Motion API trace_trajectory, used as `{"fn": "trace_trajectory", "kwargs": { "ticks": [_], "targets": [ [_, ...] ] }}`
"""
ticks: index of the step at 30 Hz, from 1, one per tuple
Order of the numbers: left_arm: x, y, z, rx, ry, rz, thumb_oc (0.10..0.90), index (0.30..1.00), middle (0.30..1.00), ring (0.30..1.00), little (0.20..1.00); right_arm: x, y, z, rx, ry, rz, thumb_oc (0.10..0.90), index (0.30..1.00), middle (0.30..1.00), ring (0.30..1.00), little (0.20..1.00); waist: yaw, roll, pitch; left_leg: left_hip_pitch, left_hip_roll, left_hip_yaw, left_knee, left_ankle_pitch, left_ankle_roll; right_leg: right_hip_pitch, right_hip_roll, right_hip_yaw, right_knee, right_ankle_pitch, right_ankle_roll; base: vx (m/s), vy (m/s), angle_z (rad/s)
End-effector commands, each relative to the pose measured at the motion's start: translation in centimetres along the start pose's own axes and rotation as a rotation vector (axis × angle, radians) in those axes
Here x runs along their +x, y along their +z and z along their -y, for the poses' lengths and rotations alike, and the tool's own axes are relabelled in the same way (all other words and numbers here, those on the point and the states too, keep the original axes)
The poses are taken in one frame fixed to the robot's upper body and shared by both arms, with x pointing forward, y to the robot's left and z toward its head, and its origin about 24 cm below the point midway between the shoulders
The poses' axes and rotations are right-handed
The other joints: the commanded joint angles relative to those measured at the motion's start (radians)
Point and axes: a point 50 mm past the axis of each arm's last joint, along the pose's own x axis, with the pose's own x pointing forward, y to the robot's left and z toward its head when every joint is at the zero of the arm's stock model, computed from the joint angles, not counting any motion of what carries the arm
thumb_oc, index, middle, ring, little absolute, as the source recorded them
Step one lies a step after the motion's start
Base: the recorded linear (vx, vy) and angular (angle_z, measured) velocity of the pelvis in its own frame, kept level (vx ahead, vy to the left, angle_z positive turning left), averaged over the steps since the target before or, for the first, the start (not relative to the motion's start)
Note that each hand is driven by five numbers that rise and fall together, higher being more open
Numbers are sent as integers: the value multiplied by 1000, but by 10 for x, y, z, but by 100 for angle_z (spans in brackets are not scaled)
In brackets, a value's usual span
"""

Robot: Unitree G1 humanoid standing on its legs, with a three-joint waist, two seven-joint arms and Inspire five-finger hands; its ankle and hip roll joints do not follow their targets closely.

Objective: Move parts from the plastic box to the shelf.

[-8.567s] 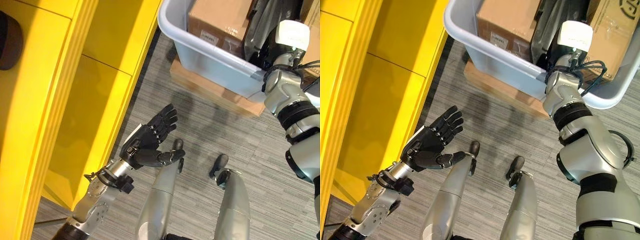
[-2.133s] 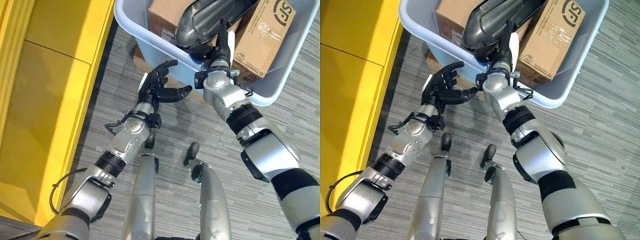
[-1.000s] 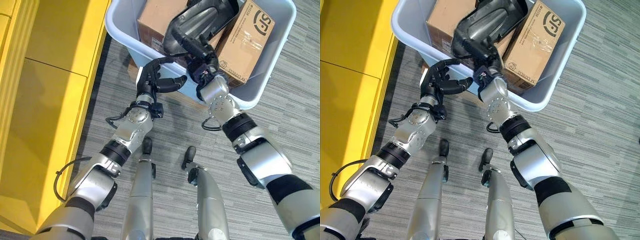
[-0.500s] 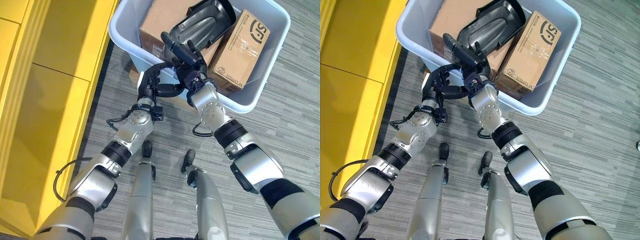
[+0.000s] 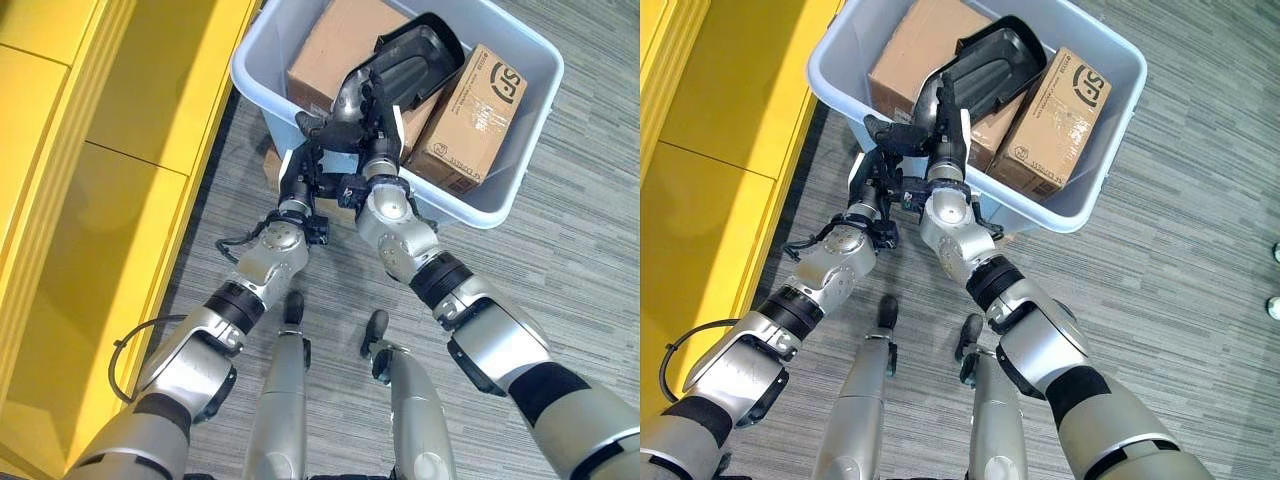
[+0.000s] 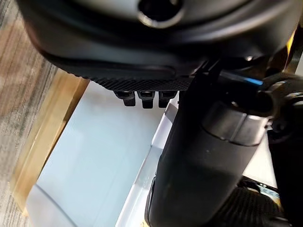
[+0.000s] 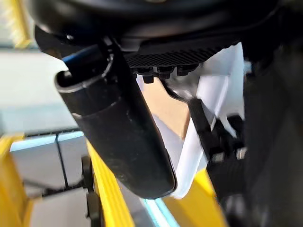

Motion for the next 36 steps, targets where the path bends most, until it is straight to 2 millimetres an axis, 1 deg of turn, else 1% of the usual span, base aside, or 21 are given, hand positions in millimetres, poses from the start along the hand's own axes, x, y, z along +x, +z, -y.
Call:
{"fn": "trace_trajectory", "kwargs": {
  "ticks": [1, 2, 3, 4, 6, 7, 8, 9, 10, 11, 12, 13, 14, 17, 18, 19, 21, 23, 28, 33, 36],
  "targets": [
    [-27, 140, 98, -78, -476, 565, 900, 1000, 1000, 1000, 1000, 14, 80, 7, -25, 28, 365, 900, 1000, 1000, 1000, 1000, 28, 12, -14, 160, 103, 99, -124, -65, -25, 176, -64, 98, -51, -63, 57, -17, -107, -3],
    [-28, 138, 97, -71, -490, 572, 900, 1000, 1000, 1000, 1000, 12, 83, 11, -57, 40, 397, 900, 1000, 1000, 1000, 1000, 20, 12, -14, 178, 106, 100, -131, -65, -27, 185, -63, 104, -54, -66, 59, -95, -108, -4],
    [-31, 137, 98, -53, -505, 581, 900, 1000, 1000, 1000, 1000, 10, 86, 14, -89, 70, 426, 900, 1000, 1000, 1000, 1000, 12, 16, -14, 183, 111, 106, -144, -38, -22, 183, -62, 106, -62, -47, 52, -91, -77, -5],
    [-32, 137, 98, -50, -508, 584, 900, 1000, 1000, 1000, 1000, 10, 87, 14, -91, 74, 431, 900, 1000, 1000, 1000, 1000, 11, 16, -14, 187, 112, 107, -147, -37, -22, 185, -62, 107, -63, -46, 52, -83, -112, -8],
    [-40, 132, 98, -50, -510, 602, 900, 1000, 1000, 1000, 1000, 0, 90, 22, -176, 87, 503, 900, 1000, 1000, 1000, 1000, -15, 24, -14, 238, 120, 101, -161, -33, -28, 218, -58, 129, -61, -60, 54, -3, -112, -15],
    [-40, 132, 98, -50, -510, 601, 900, 1000, 1000, 1000, 1000, 0, 89, 22, -176, 87, 502, 900, 1000, 1000, 1000, 1000, -15, 24, -14, 239, 120, 102, -162, -33, -28, 219, -58, 130, -62, -60, 54, 38, -146, -19],
    [-46, 122, 85, -31, -505, 593, 900, 1000, 1000, 1000, 1000, -11, 85, 36, -250, 102, 516, 900, 1000, 1000, 1000, 1000, -38, 39, -38, 273, 127, 92, -176, -27, -36, 237, -52, 147, -52, -85, 48, 72, -220, -9],
    [-59, 110, 64, -26, -521, 599, 900, 1000, 1000, 1000, 1000, -19, 82, 57, -309, 94, 520, 900, 1000, 1000, 1000, 1000, -38, 48, -47, 289, 125, 81, -177, -35, -38, 253, -51, 149, -41, -110, 44, 66, -266, -3],
    [-66, 103, 53, -28, -528, 605, 900, 1000, 1000, 1000, 1000, -25, 81, 67, -322, 88, 523, 900, 1000, 1000, 1000, 1000, -35, 54, -51, 291, 125, 77, -180, -32, -37, 256, -49, 147, -41, -113, 43, 57, -254, -1],
    [-88, 84, 28, -42, -548, 608, 900, 1000, 1000, 1000, 1000, -38, 74, 87, -356, 68, 517, 900, 1000, 1000, 1000, 1000, -27, 65, -55, 309, 123, 68, -174, -42, -34, 275, -49, 142, -24, -137, 42, 97, -265, -3],
    [-112, 65, 6, -66, -568, 614, 900, 1000, 1000, 1000, 1000, -50, 61, 102, -441, 52, 503, 900, 1000, 1000, 1000, 1000, -14, 80, -61, 333, 123, 60, -166, -51, -28, 296, -46, 136, 8, -166, 34, 135, -308, -5],
    [-124, 55, -3, -75, -573, 618, 900, 1000, 1000, 1000, 1000, -55, 53, 105, -465, 61, 484, 900, 1000, 1000, 1000, 1000, -3, 89, -70, 346, 129, 59, -168, -49, -25, 308, -40, 130, 18, -174, 28, 304, -516, 4],
    [-147, 33, -20, -137, -595, 589, 900, 1000, 1000, 1000, 1000, -63, 33, 116, -537, 65, 422, 900, 1000, 1000, 1000, 1000, 15, 99, -106, 397, 154, 55, -169, -56, -20, 365, -17, 116, 37, -206, 2, 283, -503, 0],
    [-157, 23, -29, -171, -633, 547, 900, 1000, 1000, 1000, 1000, -65, 24, 126, -552, 52, 350, 900, 1000, 1000, 1000, 1000, 18, 97, -138, 418, 189, 72, -175, -48, -24, 402, 13, 101, 45, -229, -22, 194, -374, 19],
    [-161, 18, -30, -197, -651, 528, 900, 1000, 1000, 1000, 1000, -66, 20, 128, -558, 51, 318, 900, 1000, 1000, 1000, 1000, 16, 100, -150, 427, 208, 87, -187, -35, -29, 415, 23, 93, 47, -236, -31, 99, -351, 58],
    [-163, 15, -30, -215, -690, 511, 900, 1000, 1000, 1000, 1000, -68, 16, 137, -568, 32, 279, 900, 1000, 1000, 1000, 1000, 7, 104, -161, 420, 234, 118, -196, -16, -40, 420, 34, 74, 59, -251, -42, 47, -284, 50],
    [-165, 12, -29, -224, -714, 498, 900, 1000, 1000, 1000, 1000, -71, 14, 145, -562, 16, 245, 900, 1000, 1000, 1000, 1000, 1, 108, -170, 422, 248, 139, -213, -9, -44, 416, 34, 53, 78, -269, -48, -4, -146, 45],
    [-169, 11, -31, -238, -716, 498, 900, 1000, 1000, 1000, 1000, -74, 11, 151, -587, 8, 231, 900, 1000, 1000, 1000, 1000, -3, 113, -167, 420, 258, 129, -214, 10, -57, 403, 25, 46, 112, -280, -52, -35, -10, 34],
    [-175, 10, -38, -244, -698, 514, 900, 1000, 1000, 1000, 1000, -80, 9, 161, -611, 30, 212, 900, 1000, 1000, 1000, 1000, -18, 130, -155, 421, 255, 126, -223, 9, -68, 342, -14, 52, 195, -308, -44, -75, 84, 2],
    [-178, 8, -42, -236, -698, 526, 900, 1000, 1000, 1000, 1000, -86, 0, 165, -646, 55, 195, 900, 1000, 1000, 1000, 1000, -27, 140, -170, 446, 245, 139, -249, 8, -78, 344, -39, 64, 197, -311, -30, 0, 64, 8],
    [-179, 9, -44, -235, -703, 530, 900, 1000, 1000, 1000, 1000, -86, 1, 165, -669, 66, 209, 900, 1000, 1000, 1000, 1000, -27, 143, -182, 461, 242, 140, -259, 8, -80, 355, -45, 63, 190, -310, -25, 8, 13, 1]
  ]
}}
